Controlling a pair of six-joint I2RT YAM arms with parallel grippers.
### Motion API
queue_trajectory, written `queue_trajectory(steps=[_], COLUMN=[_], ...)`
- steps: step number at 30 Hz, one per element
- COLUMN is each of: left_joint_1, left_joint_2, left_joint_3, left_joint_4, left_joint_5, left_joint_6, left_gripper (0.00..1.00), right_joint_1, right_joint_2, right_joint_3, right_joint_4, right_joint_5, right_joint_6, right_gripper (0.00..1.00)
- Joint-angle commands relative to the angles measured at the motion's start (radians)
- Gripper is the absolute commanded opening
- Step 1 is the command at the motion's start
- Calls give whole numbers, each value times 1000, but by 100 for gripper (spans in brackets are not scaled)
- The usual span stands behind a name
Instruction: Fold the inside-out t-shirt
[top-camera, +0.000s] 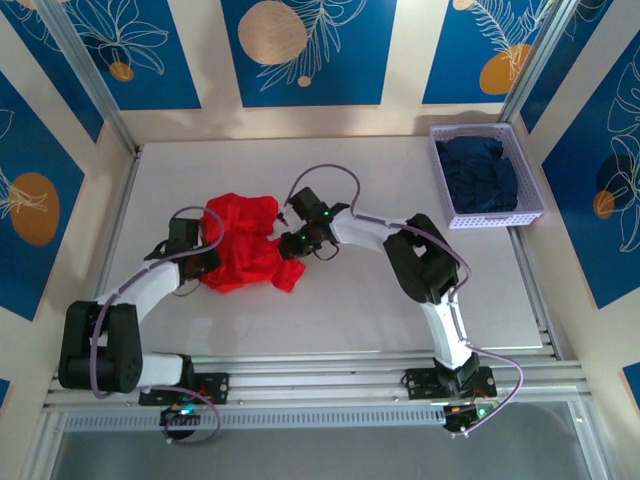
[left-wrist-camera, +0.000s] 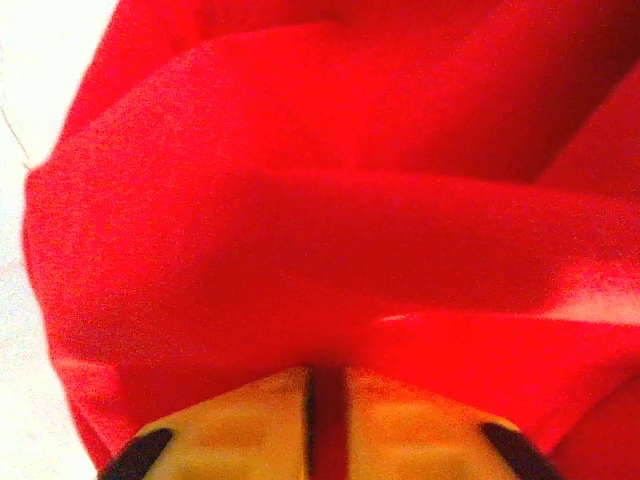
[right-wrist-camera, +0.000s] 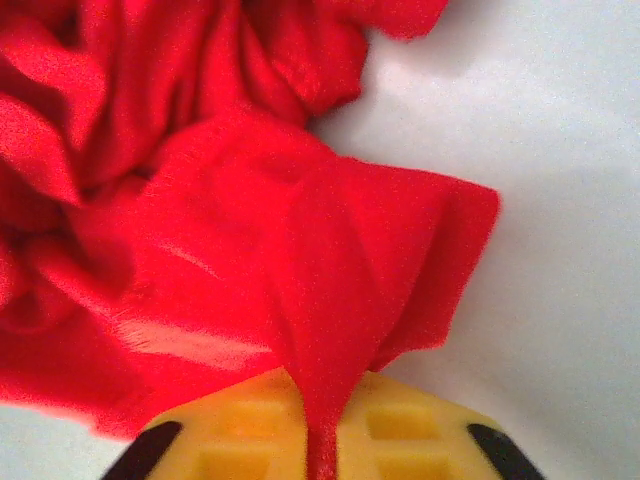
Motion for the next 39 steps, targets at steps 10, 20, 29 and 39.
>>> queue_trajectory(steps=[10,20,29,39], left_joint_1=[-9,-137,-349,-535], left_joint_2=[-392,-293,-242,84], left_joint_3=[485,418,224,166], left_joint_4=[-64,-22,52,126], left_joint_5=[119,243,214,180], left_joint_6=[-84,-85,70,110], left_gripper=[0,40,75,77], right_joint_1=[-267,-264,-273,-407], right_joint_2=[-723,-677,-614,-688], right_joint_3=[31,265,274,210], right_joint_4=[57,-64,-129,-221], right_joint_5=[-87,-156,-194,-9], right_joint_6=[40,29,46,-17], right_gripper=[3,2,2,3])
